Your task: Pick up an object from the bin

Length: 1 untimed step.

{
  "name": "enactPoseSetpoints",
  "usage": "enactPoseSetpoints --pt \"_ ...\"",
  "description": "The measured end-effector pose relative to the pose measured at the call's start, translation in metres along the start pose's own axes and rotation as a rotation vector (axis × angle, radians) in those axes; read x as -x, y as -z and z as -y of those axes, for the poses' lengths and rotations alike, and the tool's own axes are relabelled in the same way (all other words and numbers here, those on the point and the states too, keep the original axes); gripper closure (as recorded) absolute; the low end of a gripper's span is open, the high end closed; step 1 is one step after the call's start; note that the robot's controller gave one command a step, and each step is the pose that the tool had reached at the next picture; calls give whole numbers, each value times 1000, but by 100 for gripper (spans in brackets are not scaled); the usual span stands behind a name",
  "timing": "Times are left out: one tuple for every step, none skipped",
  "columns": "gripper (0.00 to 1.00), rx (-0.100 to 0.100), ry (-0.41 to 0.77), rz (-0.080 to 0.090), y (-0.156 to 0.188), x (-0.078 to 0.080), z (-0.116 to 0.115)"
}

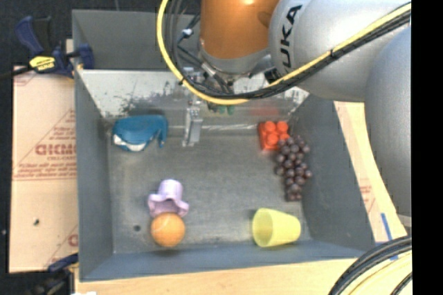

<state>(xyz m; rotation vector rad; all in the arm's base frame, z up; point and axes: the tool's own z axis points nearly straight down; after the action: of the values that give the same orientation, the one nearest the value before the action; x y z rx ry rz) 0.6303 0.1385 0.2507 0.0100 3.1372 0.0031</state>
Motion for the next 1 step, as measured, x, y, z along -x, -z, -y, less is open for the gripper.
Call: enactPoseSetpoints --pt "0 0 0 0 0 0 0"
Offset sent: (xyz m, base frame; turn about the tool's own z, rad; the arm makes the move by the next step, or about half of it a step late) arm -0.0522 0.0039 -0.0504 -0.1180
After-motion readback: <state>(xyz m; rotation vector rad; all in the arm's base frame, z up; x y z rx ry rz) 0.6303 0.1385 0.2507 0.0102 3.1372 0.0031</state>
